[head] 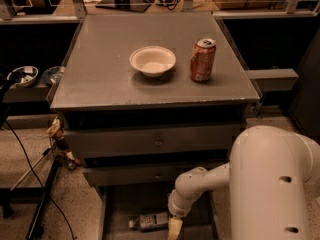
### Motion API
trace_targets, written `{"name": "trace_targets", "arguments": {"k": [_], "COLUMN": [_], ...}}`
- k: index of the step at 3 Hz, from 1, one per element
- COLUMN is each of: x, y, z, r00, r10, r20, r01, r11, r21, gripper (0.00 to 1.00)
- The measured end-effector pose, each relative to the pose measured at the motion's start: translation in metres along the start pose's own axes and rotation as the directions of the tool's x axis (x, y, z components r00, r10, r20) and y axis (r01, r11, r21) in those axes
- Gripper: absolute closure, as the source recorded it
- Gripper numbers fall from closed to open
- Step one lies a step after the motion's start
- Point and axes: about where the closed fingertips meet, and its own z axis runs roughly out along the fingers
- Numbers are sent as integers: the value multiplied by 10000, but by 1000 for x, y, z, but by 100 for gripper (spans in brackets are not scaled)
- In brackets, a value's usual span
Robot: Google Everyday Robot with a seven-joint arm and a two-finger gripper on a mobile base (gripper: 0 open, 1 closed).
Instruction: Pick blue plastic bottle from bottom drawer and place on counter
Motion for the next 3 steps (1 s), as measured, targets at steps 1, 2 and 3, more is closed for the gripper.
{"name": "trace_targets", "arguments": {"k": [1,2,3], "x": [3,-10,-8], "y": [2,-19,-13], "z": [6,32,76], "r00": [9998,9983,9978], "r10": [164,244,238], "r20": [131,536,612], "r01": [-165,-277,-250], "r11": [9999,9977,9995], "r21": [24,616,200], "gripper": [0,0,0]}}
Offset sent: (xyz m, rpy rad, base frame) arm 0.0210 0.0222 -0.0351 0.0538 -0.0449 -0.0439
